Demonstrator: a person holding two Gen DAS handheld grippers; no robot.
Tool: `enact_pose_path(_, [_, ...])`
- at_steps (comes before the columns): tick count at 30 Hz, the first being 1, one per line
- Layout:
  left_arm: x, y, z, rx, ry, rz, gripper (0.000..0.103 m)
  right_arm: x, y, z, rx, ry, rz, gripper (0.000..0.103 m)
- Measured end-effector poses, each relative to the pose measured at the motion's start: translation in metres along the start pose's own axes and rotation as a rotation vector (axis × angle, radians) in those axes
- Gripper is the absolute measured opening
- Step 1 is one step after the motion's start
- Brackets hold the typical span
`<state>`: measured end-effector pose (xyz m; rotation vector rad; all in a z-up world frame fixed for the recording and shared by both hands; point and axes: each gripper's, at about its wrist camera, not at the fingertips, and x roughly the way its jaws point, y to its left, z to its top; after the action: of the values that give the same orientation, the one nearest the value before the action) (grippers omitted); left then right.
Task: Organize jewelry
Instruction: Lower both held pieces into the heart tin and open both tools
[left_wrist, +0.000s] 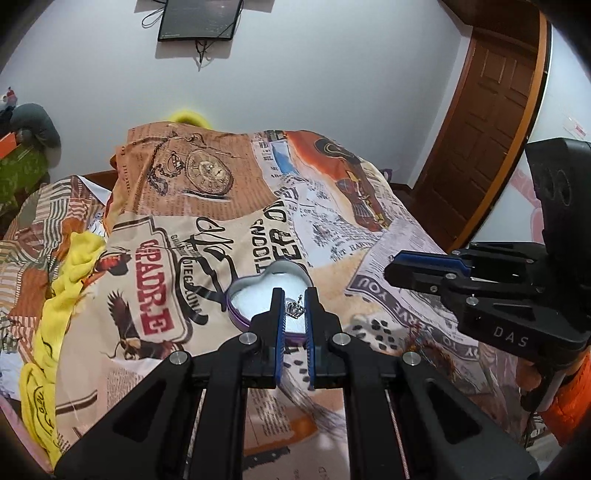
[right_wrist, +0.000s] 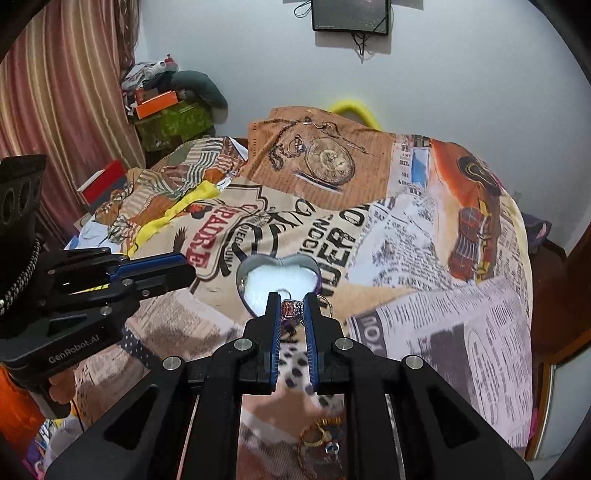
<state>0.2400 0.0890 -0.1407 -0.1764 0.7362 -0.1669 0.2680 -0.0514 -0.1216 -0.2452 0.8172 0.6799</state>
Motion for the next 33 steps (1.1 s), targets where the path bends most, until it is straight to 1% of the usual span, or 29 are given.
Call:
enact_pose_path(7, [0.015,0.006,0.007,0.012,0.006,0.012,0.008,0.020,-0.001,0.013,0.016,0.015,0.020,0.011])
enact_pose_path(12, [0.035,0.013,0.009,0.010,0.031,0.021,0.008,0.037,-0.001,0.021,0.032,0.043,0.028,0.011])
enact_pose_path(16, [0.055,0.021,0.008,-0.005,0.066,0.018,0.008,0.054,-0.002,0.026,0.043,0.078,0.039,0.011])
enact_pose_path(19, [0.069,0.027,0.006,-0.020,0.096,0.002,0.008,0.065,-0.002,0.028,0.054,0.105,0.050,0.011])
enact_pose_path(25, [0.093,0.031,0.000,-0.025,0.142,0.000,0.008,0.087,-0.009,0.029,0.109,0.166,0.085,0.011])
enact_pose_path(33, [0.109,0.032,-0.006,-0.012,0.175,0.016,0.008,0.113,-0.016,0.027,0.152,0.237,0.102,0.011])
